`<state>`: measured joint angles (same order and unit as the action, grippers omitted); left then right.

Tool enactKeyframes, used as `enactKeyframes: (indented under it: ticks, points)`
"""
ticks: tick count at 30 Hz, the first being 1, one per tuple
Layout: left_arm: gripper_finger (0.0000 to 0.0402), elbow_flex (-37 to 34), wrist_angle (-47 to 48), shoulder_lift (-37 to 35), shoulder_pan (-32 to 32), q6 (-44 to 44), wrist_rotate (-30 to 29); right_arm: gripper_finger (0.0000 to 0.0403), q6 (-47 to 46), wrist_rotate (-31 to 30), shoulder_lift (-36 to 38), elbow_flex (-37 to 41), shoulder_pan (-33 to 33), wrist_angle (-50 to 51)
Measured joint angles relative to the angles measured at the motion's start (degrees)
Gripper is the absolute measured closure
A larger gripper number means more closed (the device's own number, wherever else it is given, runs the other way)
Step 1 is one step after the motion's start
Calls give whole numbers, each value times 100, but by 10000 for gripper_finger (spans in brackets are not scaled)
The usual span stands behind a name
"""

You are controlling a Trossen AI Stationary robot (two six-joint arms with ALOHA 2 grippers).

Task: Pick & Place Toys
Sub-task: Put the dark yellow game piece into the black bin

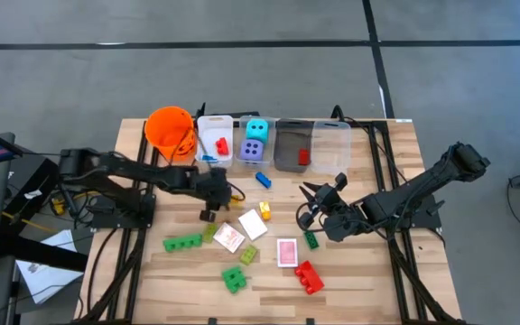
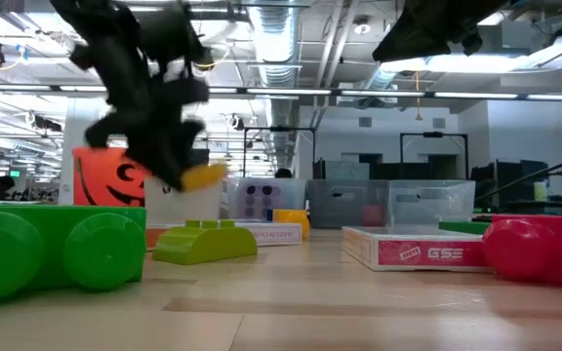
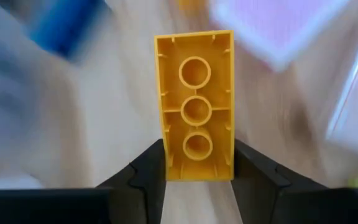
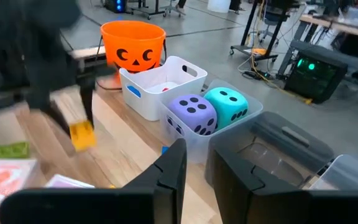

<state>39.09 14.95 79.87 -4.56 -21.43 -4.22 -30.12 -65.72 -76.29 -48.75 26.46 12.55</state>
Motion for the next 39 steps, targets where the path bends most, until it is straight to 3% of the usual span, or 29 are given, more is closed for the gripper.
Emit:
enactKeyframes:
  ticks: [3, 7, 12, 16, 23, 30, 34, 39]
  points:
    - [266, -11, -245, -512, 0, 243, 119, 337, 511, 68, 0, -2, 111, -134]
    - [266, 0, -661, -1189, -2, 956, 1074, 337, 1531, 363, -32, -2, 297, -560]
    - [266, -2, -942, -1652, 44, 2462, 2340, 337, 3560, 1193, -465, 2, 549, -1934]
    - [266, -2, -1204, -1637, 307, 3239, 2837, 337, 5181, 1823, -1038, -132, 623, -3140]
    - [266, 9, -1380, -1472, 810, 3608, 2874, 337, 6261, 1793, -1799, -1155, 491, -2982]
    - [266, 0, -1462, -1405, 1042, 3858, 2876, 328, 6503, 1961, -2417, -2053, 298, -2778]
    - [266, 0, -1380, -1405, 1089, 3987, 2878, 293, 6527, 1965, -2687, -2330, 293, -2633]
    - [266, 0, -1356, -1405, 1145, 4011, 2880, 210, 6521, 2082, -2813, -2406, 299, -2608]
